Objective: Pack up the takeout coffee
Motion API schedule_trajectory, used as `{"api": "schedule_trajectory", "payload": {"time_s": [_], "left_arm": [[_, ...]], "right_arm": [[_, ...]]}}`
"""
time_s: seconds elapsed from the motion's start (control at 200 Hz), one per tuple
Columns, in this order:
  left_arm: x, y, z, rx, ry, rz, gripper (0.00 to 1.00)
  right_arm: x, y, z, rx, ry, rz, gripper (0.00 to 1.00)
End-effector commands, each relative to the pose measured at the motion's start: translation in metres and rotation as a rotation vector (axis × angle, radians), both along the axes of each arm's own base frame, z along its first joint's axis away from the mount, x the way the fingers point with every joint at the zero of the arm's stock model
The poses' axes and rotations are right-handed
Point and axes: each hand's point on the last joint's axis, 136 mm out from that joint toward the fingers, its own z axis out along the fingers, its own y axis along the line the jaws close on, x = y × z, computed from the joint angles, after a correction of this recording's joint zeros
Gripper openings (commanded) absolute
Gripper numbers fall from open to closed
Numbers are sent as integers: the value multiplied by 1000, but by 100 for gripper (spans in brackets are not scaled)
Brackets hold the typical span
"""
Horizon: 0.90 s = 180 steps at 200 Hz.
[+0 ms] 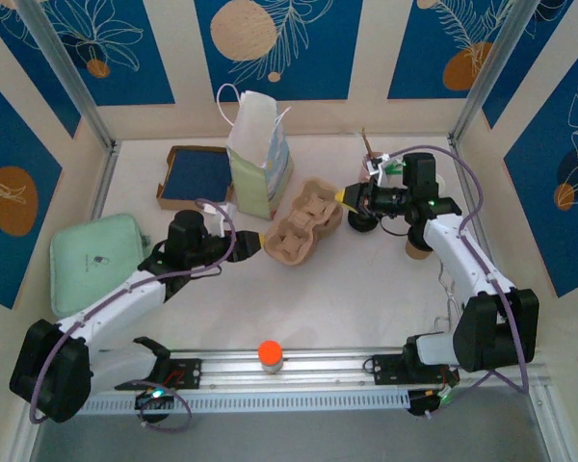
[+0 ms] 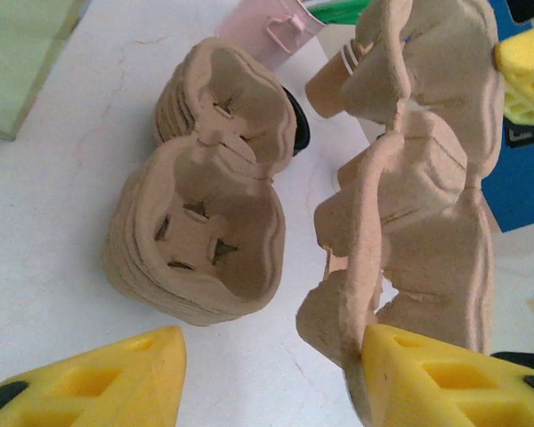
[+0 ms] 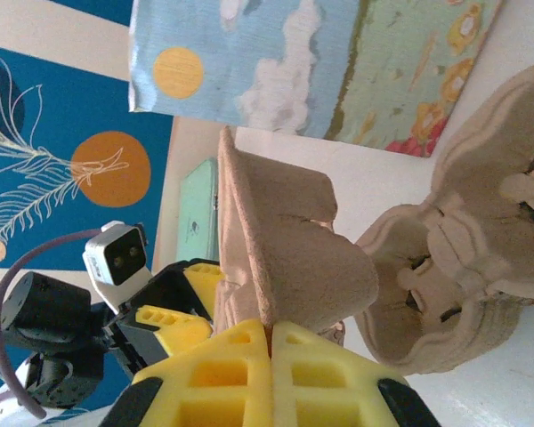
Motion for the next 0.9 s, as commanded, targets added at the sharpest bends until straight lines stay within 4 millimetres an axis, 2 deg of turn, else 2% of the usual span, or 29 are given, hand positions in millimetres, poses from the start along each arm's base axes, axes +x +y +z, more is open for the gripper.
{"api": "schedule_trajectory", "payload": {"time_s": [0.0,0.42,0.58,0.896], "left_arm": [[-4,-13,16,-34,-33,-76,53],[-13,-23,16,-41,-25,-134,42],[-14,-25,18,-53,-25,-148,29],[-18,-28,20,-75,-32,-139,12]], "right_arm": [[-4,7,13,3,-29,46,0],[-2,21,19,-20,-45,89,0],[0,24,19,-37,-53,91,0],[2,31,25,-90,-76,90,1]]}}
